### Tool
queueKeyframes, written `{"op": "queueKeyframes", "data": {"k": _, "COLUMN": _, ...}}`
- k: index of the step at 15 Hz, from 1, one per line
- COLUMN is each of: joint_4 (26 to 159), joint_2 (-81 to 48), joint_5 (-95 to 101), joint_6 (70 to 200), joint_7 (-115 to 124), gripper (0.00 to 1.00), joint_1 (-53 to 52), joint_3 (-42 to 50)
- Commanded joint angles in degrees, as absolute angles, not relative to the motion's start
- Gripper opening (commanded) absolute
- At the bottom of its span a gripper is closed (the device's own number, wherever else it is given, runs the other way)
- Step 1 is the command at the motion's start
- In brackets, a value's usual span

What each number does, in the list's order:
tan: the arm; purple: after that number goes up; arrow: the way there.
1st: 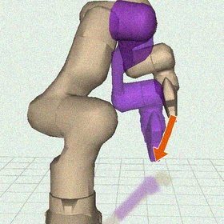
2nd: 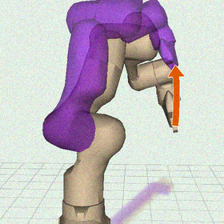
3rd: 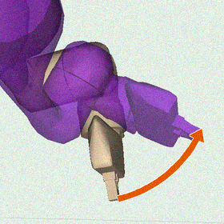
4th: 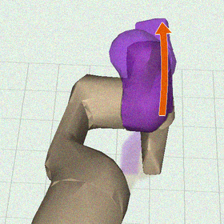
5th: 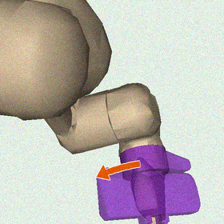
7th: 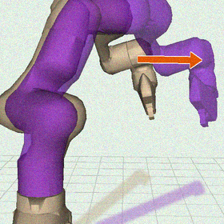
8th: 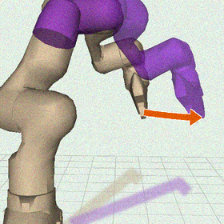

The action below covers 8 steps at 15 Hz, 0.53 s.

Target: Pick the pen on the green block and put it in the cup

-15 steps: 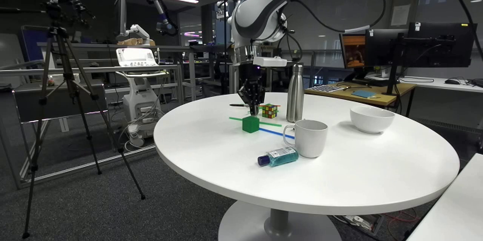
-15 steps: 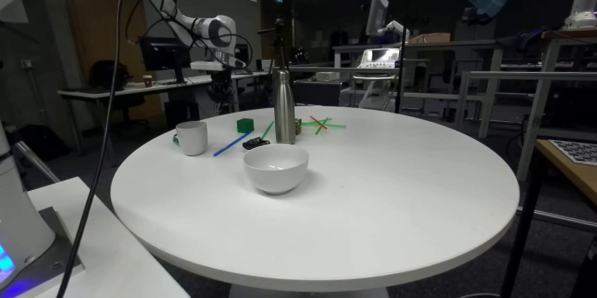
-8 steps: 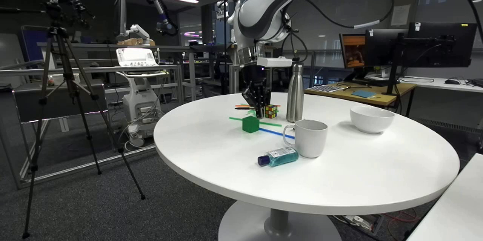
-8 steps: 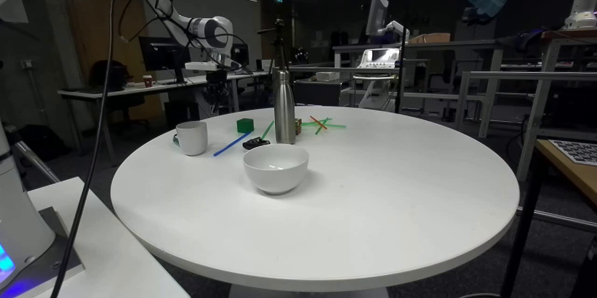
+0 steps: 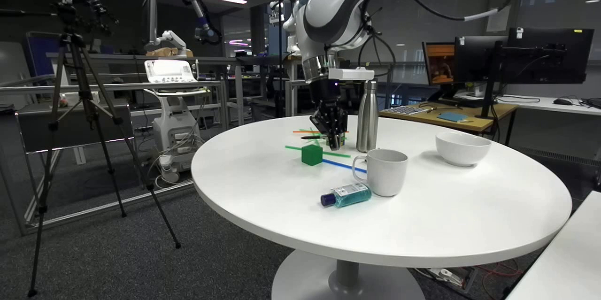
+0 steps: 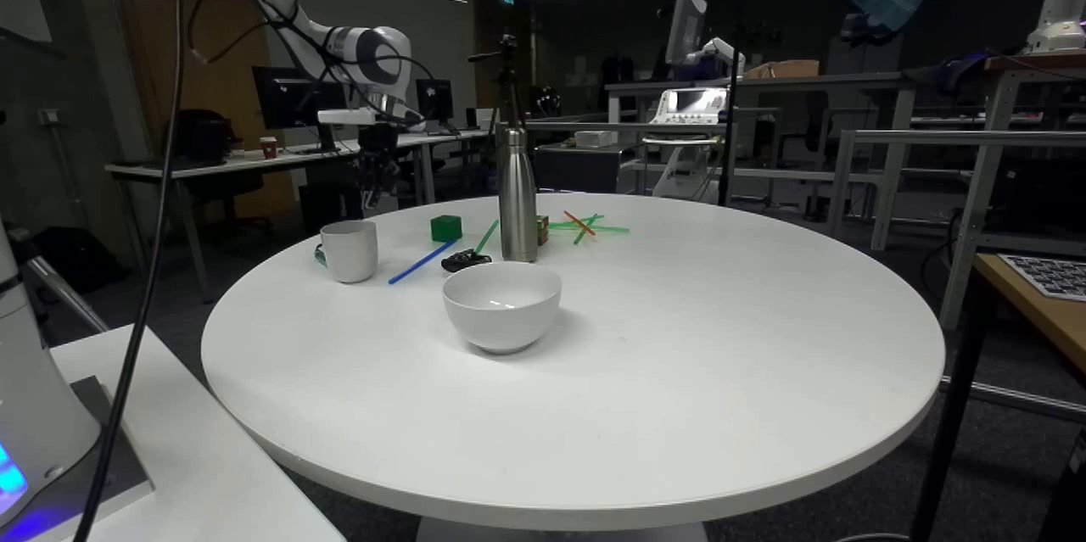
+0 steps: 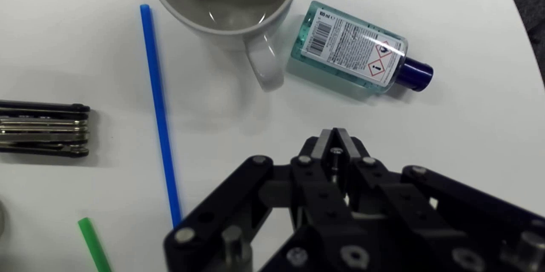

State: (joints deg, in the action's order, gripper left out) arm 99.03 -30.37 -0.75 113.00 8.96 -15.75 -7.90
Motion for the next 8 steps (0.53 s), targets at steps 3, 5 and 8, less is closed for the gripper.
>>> {"op": "queueKeyframes", "data": {"k": 3, "joint_4": 106.2, "joint_2": -24.5, "joint_5": -2.8, "joint_6": 111.0, "joint_7": 10.2, "gripper": 0.01, "joint_1": -15.3, "joint_3": -8.8}}
{"op": "queueKeyframes", "data": {"k": 5, "joint_4": 107.6, "joint_2": -23.6, "joint_5": -2.9, "joint_6": 110.3, "joint_7": 10.6, "gripper": 0.01, "joint_1": -15.3, "joint_3": -8.8}}
{"op": "queueKeyframes", "data": {"k": 8, "joint_4": 109.1, "joint_2": -22.8, "joint_5": -3.1, "joint_6": 109.1, "joint_7": 11.1, "gripper": 0.01, "joint_1": -15.2, "joint_3": -8.8}}
